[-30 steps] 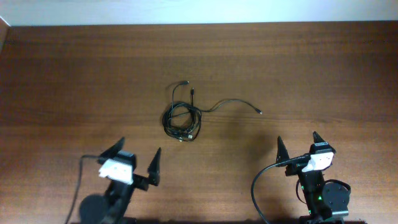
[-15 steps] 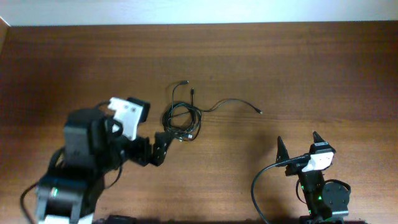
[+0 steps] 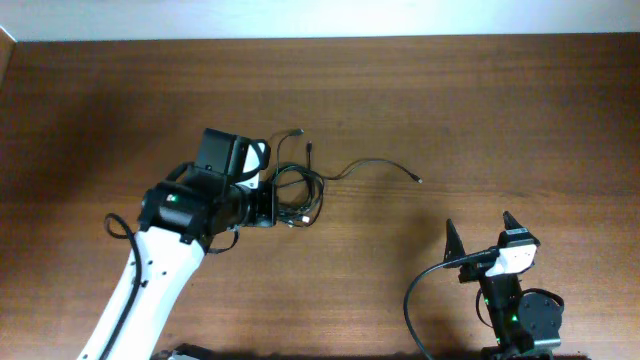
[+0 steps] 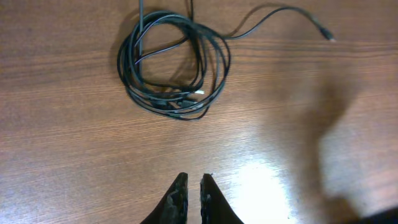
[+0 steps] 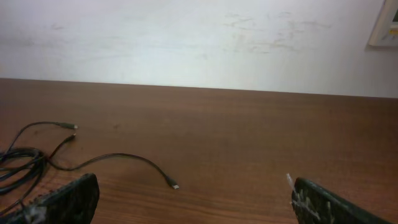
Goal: Untangle cables
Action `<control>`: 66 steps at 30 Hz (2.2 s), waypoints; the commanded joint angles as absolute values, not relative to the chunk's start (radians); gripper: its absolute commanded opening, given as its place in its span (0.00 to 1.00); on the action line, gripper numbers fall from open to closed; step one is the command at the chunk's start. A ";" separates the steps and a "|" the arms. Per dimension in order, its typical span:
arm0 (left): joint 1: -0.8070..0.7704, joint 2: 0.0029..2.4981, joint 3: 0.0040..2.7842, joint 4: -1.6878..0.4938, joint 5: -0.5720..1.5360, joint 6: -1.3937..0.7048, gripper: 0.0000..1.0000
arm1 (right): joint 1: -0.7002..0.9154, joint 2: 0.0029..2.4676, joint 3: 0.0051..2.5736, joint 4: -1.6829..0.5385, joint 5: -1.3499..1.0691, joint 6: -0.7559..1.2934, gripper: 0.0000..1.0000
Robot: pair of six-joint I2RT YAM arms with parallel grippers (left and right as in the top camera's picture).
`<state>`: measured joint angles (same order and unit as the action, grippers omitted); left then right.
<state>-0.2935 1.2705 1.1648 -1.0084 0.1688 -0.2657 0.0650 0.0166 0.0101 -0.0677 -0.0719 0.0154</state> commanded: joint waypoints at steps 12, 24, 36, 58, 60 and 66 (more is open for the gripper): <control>-0.340 1.578 1.179 -0.882 0.050 -0.303 0.48 | 0.059 0.012 0.006 -0.073 -0.067 0.019 0.98; -0.340 1.683 1.179 -0.859 0.030 -0.303 0.55 | 0.059 0.012 0.006 -0.073 -0.067 0.019 0.98; -0.340 1.683 1.118 -0.750 0.030 -0.419 0.52 | 0.059 0.012 0.006 -0.073 -0.067 0.019 0.99; -0.331 1.769 0.960 -0.472 -0.169 -0.419 0.24 | 0.059 0.012 0.006 -0.073 -0.067 0.019 0.99; -0.331 1.769 0.960 -0.471 -0.169 -0.419 0.00 | 0.059 0.012 0.006 -0.073 -0.067 0.019 0.98; -0.331 1.737 1.047 -0.543 -0.088 -0.201 0.00 | 0.059 0.012 0.006 -0.073 -0.067 0.019 0.99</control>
